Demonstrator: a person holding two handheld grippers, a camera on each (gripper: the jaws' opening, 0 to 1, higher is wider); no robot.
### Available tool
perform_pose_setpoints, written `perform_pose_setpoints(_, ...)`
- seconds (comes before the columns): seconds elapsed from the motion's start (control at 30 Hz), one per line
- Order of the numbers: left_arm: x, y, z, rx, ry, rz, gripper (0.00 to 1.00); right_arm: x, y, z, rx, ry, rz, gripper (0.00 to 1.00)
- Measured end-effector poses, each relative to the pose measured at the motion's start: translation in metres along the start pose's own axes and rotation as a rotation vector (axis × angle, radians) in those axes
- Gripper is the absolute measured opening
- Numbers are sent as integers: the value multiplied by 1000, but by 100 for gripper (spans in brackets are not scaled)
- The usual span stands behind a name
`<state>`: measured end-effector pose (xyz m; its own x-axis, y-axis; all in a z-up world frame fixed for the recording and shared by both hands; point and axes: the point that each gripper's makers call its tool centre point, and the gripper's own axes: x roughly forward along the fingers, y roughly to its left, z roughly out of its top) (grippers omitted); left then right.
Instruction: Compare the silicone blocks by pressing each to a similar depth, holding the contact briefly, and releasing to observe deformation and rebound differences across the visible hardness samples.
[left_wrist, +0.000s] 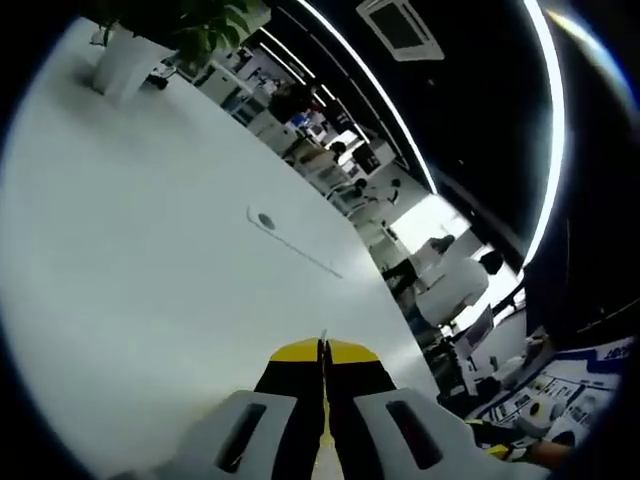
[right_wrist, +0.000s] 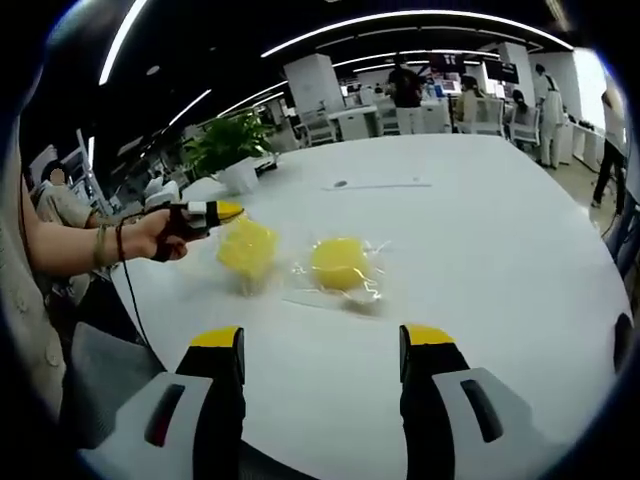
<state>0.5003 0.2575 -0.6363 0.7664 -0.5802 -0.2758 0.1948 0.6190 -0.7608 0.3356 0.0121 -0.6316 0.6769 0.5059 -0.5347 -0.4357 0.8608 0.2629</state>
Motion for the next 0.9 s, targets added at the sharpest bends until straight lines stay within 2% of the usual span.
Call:
perform_pose_setpoints(0.27,-4,-18,-7,38,14,-21,0,-7,3,8,-8,-43,3,58)
perform_pose_setpoints(0.63,-8,-50,3,106,14,-65,0,-13,6,17,-16,-85,7,58)
perform_pose_setpoints(0.9,-15,-70,8,208,35,-94,0,-17,9,33,-52,-112,31,59)
